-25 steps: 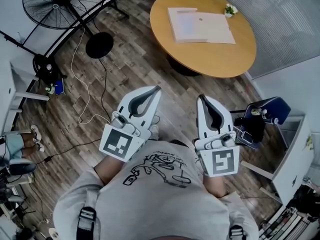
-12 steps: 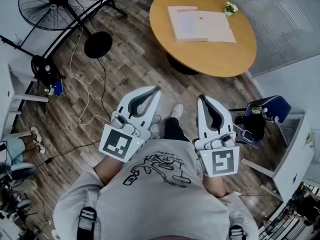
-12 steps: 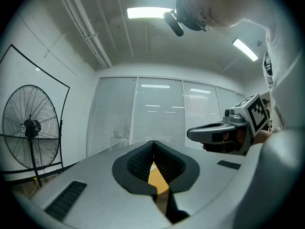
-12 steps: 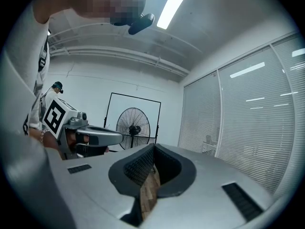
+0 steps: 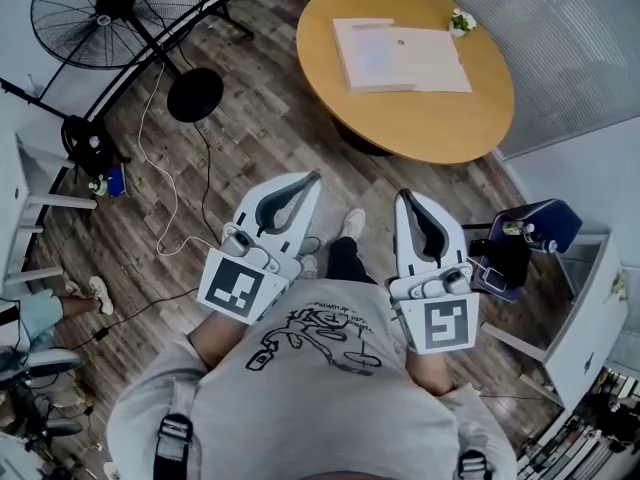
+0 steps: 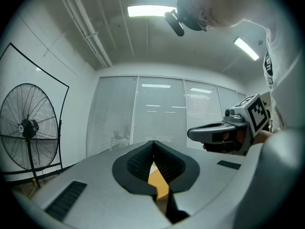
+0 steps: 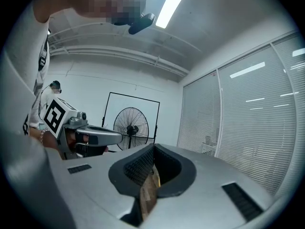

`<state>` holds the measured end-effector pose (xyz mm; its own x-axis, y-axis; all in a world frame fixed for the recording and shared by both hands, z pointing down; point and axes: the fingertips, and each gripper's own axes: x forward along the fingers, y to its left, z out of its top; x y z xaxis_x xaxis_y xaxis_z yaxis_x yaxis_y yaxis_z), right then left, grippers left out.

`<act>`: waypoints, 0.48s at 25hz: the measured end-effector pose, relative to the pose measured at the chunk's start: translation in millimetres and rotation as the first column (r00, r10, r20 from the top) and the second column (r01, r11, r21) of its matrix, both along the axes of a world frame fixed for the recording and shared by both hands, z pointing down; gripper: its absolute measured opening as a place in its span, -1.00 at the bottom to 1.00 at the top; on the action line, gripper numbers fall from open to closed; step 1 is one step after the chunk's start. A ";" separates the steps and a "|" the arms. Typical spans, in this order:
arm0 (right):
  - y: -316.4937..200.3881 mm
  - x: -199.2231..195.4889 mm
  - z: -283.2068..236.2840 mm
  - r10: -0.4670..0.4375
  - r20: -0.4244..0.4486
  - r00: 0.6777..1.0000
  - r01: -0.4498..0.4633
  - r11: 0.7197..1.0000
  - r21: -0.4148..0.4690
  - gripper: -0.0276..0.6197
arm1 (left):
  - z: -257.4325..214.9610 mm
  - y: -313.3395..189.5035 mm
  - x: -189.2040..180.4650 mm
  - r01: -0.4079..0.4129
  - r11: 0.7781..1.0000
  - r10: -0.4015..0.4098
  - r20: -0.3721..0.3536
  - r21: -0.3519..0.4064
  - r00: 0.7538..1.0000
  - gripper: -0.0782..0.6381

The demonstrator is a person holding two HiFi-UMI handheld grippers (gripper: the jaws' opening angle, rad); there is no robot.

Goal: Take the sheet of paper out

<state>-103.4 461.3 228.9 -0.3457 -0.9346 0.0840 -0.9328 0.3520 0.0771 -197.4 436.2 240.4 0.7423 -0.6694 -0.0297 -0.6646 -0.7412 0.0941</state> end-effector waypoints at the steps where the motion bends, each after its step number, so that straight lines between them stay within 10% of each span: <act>1: -4.0 2.6 0.7 0.000 -0.001 1.000 0.000 1.000 0.001 -0.89 | 1.2 -3.8 2.3 -0.001 1.000 0.001 0.009 -0.002 1.000 -0.73; 12: -50.0 46.8 3.2 0.001 0.003 1.000 -0.001 1.000 0.003 -0.89 | 4.0 -49.5 45.9 0.001 1.000 -0.001 0.019 -0.004 1.000 -0.72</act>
